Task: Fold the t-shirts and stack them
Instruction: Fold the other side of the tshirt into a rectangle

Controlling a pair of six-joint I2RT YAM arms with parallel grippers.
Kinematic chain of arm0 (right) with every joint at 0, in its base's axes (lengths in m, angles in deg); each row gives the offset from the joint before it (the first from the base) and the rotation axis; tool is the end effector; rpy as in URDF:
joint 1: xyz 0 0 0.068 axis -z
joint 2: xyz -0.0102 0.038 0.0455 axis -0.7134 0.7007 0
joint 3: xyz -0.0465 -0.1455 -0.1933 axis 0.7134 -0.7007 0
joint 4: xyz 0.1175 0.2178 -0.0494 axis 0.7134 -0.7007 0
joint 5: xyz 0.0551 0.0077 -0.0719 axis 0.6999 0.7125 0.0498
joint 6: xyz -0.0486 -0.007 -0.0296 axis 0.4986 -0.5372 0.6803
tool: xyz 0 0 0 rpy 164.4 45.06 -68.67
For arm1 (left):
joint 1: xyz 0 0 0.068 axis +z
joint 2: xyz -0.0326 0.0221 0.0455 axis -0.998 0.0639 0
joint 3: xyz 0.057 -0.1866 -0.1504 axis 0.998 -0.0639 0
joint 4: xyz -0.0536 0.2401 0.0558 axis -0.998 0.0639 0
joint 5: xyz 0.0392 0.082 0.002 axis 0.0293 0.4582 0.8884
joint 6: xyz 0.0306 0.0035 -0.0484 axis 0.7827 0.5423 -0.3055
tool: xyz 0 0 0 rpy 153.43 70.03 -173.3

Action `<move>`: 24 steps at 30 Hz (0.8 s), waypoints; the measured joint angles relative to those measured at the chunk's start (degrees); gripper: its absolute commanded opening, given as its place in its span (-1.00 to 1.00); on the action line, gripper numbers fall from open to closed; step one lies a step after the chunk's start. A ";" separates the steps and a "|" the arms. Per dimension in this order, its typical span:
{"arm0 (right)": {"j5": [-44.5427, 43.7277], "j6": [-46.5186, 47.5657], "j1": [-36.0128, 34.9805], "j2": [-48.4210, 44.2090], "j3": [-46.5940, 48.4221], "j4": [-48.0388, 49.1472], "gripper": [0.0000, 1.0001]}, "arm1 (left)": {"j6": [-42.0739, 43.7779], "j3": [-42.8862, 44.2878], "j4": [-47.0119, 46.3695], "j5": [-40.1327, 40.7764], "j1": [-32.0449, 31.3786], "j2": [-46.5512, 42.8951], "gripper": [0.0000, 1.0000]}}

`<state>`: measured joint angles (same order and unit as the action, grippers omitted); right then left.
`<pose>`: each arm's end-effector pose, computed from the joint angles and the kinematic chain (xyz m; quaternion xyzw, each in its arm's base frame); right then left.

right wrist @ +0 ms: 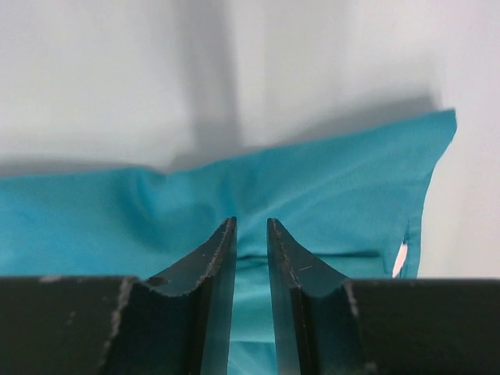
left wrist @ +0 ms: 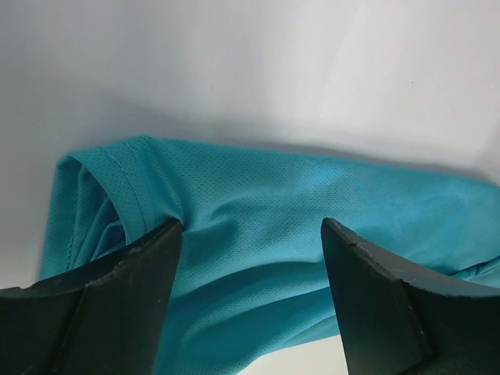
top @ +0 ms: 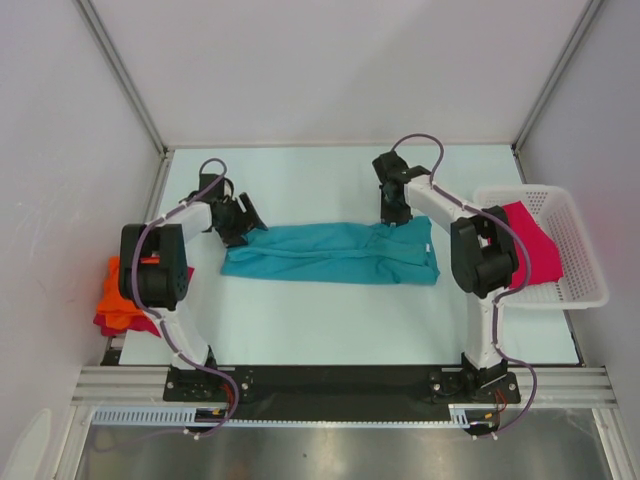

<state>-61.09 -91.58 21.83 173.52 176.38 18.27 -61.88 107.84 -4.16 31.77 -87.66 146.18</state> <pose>0.3882 0.1596 0.1799 -0.0016 0.9712 -0.0332 0.2359 0.3613 -0.0198 0.1380 -0.2160 0.9352 -0.2024 0.1942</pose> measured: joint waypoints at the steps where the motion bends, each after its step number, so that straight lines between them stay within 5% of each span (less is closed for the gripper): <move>1: 0.11 -0.13 -0.11 -0.37 -0.68 -0.09 -0.39 | -0.04 -0.37 -0.07 0.15 -0.09 -0.28 0.58; 24: 5.07 -1.73 -5.51 -7.87 -8.74 0.74 -0.14 | -0.55 -10.03 6.03 5.88 -3.02 -11.04 0.57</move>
<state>-56.02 -93.30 16.32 165.65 167.64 19.01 -62.42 97.80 1.88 37.65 -90.68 135.14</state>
